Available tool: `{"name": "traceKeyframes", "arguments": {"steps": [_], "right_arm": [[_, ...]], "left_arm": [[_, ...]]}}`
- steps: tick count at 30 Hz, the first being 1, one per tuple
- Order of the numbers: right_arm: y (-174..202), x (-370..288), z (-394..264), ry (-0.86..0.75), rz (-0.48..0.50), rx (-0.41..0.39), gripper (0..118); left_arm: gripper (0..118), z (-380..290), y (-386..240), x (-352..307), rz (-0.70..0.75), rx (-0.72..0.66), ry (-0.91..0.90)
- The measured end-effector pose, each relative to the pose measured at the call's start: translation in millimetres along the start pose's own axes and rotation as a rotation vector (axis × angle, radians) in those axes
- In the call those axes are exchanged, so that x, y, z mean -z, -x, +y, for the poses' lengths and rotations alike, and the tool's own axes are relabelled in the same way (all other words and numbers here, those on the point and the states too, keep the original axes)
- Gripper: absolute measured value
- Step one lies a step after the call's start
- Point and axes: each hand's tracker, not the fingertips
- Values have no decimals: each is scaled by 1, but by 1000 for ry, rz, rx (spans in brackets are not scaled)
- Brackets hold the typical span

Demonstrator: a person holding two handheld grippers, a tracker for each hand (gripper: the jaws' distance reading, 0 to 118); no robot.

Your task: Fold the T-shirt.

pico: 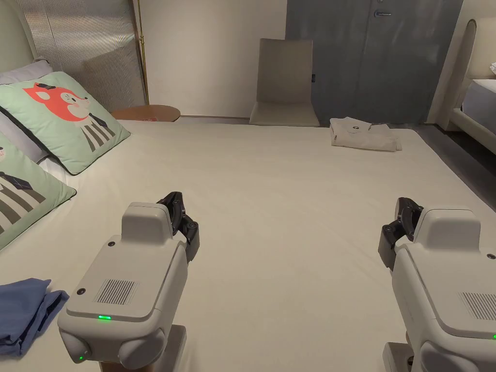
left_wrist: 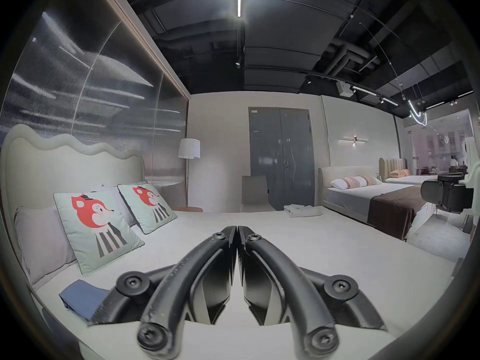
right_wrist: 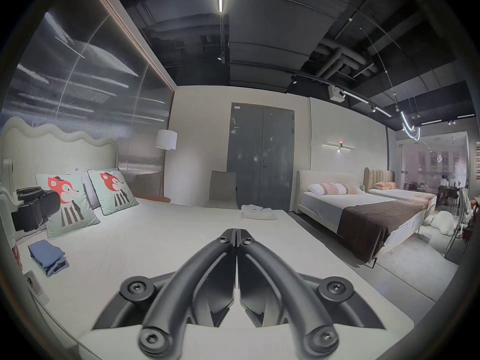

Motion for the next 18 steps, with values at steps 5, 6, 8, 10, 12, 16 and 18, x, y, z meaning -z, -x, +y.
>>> {"name": "traceKeyframes", "arguments": {"steps": [5, 6, 8, 10, 12, 16, 18], "right_arm": [[1, -3, 1, -3, 2, -1, 0], [1, -3, 1, -3, 3, -1, 0], [3, -6, 4, -3, 2, -2, 0], [3, -6, 5, -4, 4, -3, 0], [2, -7, 7, -5, 2, -4, 0], [2, -6, 6, -5, 3, -7, 0], [2, -6, 6, -3, 1, -8, 0]], "left_arm": [[0, 0, 1, -1, 4, -2, 0], [0, 0, 2, 0, 4, -3, 1], [0, 0, 3, 0, 3, -7, 1], [0, -1, 3, 1, 4, -5, 1], [0, -1, 4, 1, 5, -3, 1], [0, -1, 5, 0, 7, -7, 1], [0, 0, 4, -1, 10, -2, 0]]}}
